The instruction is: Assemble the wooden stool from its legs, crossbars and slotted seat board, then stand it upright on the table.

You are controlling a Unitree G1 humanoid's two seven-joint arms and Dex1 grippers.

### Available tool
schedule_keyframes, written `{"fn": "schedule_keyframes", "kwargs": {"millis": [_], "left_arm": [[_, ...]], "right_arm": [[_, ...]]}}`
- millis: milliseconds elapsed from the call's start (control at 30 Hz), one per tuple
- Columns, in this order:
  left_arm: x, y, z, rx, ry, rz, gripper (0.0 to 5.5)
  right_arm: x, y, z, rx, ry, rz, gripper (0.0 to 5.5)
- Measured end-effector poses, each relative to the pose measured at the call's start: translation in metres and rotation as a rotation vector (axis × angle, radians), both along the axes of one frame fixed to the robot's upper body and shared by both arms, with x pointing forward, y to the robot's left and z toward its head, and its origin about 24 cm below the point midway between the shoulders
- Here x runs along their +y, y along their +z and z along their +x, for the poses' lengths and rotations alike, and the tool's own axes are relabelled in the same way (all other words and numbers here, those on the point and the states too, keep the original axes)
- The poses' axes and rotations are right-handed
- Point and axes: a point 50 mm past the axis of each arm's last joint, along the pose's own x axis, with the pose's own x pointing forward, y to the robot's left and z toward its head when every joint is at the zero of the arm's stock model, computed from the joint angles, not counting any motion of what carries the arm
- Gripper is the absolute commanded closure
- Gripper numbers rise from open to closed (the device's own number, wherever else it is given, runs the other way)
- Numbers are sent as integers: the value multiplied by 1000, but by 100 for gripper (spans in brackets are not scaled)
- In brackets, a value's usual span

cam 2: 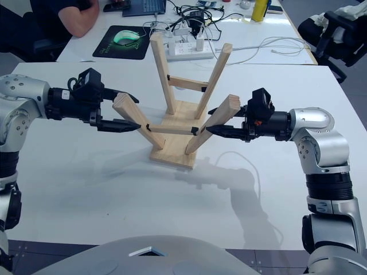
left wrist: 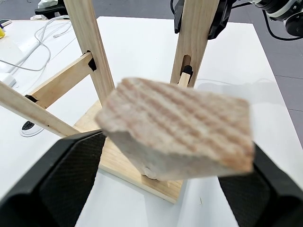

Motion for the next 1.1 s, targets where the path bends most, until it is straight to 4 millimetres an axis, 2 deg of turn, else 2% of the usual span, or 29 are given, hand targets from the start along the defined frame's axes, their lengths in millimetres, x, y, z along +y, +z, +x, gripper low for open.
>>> {"fn": "schedule_keyframes", "kwargs": {"millis": [300, 467, 800, 1100], "left_arm": [[3, -8, -6, -4, 47, -17, 160], [2, -10, -9, -5, 65, -24, 160], [4, -11, -11, -11, 91, -38, 160], [3, -15, -13, -7, 107, -51, 160]], "right_arm": [[5, 8, 8, 53, 2, -68, 343], [5, 11, 5, 41, 10, -112, 343], [21, 11, -8, -12, 13, -160, 343], [27, 9, -3, 0, -19, -172, 343]]}}
